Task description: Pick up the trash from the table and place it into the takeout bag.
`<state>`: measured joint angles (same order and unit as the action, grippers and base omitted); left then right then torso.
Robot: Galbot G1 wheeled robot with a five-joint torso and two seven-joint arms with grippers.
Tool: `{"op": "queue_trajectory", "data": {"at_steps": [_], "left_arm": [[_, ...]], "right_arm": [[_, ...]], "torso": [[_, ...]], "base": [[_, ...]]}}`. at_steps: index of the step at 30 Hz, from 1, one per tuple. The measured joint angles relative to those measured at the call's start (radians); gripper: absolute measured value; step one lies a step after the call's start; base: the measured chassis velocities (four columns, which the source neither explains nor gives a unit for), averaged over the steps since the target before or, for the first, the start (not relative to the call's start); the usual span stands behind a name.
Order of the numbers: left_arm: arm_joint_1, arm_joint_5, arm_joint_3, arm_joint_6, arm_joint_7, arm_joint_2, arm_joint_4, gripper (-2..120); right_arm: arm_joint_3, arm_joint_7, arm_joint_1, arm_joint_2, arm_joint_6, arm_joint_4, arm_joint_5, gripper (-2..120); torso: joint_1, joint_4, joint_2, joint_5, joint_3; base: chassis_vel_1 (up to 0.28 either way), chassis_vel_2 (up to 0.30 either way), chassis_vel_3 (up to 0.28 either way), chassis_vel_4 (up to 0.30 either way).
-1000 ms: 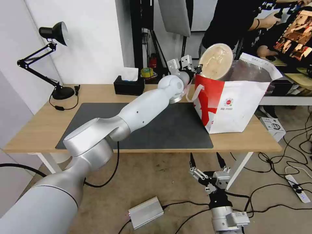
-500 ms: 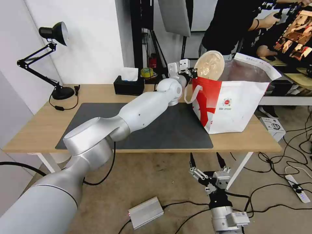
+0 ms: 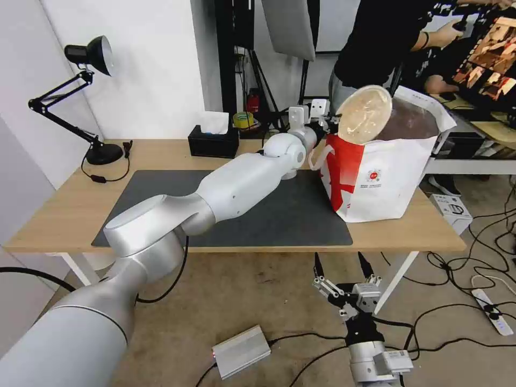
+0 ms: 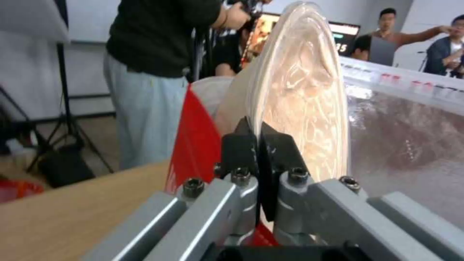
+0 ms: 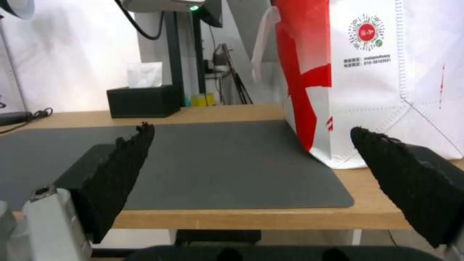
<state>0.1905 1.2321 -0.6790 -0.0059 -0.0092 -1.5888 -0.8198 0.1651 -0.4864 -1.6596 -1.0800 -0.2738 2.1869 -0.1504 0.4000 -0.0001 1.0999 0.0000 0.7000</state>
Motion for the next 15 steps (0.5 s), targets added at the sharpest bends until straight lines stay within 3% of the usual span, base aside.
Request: {"op": "queue_trajectory", "data": {"at_steps": [7, 15], "left_arm": [[0.0, -0.016, -0.005, -0.013, 0.009, 0.003, -0.019, 0], [0.006, -0.03, -0.021, -0.014, 0.017, 0.021, -0.046, 29]], "right_arm": [[0.0, 0.0, 0.0, 0.0, 0.0, 0.0, 0.0, 100], [0.0, 0.0, 0.0, 0.0, 0.0, 0.0, 0.0, 100]], "torso": [[0.0, 0.0, 0.0, 0.0, 0.0], [0.0, 0.0001, 0.0, 0.0, 0.0]], "base": [[0.0, 0.0, 0.0, 0.0], [0.0, 0.0, 0.0, 0.0]]}}
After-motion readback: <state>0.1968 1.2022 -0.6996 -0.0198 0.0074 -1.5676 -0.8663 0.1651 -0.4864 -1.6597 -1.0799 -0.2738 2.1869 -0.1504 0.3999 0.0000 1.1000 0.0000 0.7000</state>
